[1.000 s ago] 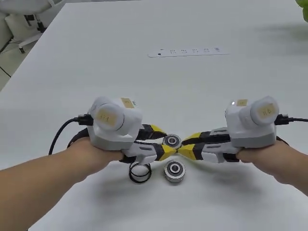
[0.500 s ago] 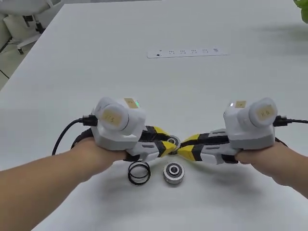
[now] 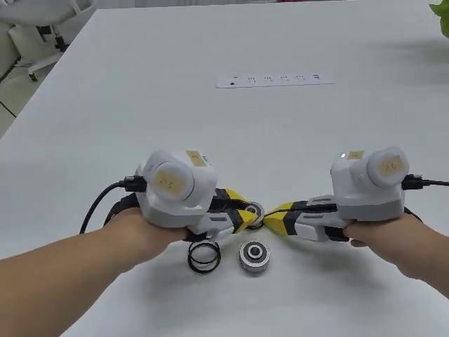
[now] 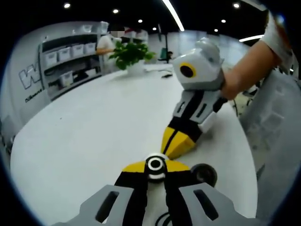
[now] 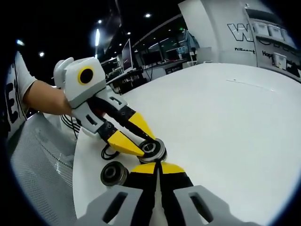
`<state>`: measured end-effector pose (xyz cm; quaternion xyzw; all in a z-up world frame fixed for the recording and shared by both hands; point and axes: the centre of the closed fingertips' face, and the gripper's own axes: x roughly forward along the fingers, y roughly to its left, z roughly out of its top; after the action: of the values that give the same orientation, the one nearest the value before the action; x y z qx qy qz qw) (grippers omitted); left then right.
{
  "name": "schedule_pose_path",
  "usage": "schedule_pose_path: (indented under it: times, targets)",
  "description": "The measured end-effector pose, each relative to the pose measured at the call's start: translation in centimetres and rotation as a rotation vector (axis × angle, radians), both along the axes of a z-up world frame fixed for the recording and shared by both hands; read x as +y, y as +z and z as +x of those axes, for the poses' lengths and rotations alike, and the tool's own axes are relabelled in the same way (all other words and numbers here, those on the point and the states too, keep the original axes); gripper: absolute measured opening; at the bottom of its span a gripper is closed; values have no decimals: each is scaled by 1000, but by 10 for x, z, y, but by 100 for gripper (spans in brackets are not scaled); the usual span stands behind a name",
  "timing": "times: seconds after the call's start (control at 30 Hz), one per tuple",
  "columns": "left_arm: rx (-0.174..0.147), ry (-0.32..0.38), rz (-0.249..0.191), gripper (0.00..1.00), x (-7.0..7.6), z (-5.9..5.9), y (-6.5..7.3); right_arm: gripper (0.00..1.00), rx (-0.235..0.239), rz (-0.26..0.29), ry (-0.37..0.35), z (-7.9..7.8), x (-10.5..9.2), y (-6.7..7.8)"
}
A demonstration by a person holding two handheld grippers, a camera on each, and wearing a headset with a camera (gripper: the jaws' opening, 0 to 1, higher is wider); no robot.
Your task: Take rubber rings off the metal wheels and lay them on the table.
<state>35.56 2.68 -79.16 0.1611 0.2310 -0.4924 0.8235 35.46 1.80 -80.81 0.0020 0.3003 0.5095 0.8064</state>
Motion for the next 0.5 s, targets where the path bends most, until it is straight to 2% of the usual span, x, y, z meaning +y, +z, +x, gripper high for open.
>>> schedule_pose_path:
  times: [0.1,0.37,0.5]
  targets:
    - [-1,-2,8,13,1,-1,-1,0,30,25,-28,2,-3,-1]
    - [-1,13,17,12,2,-1,-2,0,62,57,-69,4,-3,2]
    - [3,16,25,12,1,-1,-3,0,53,68,-78,7,-4,6]
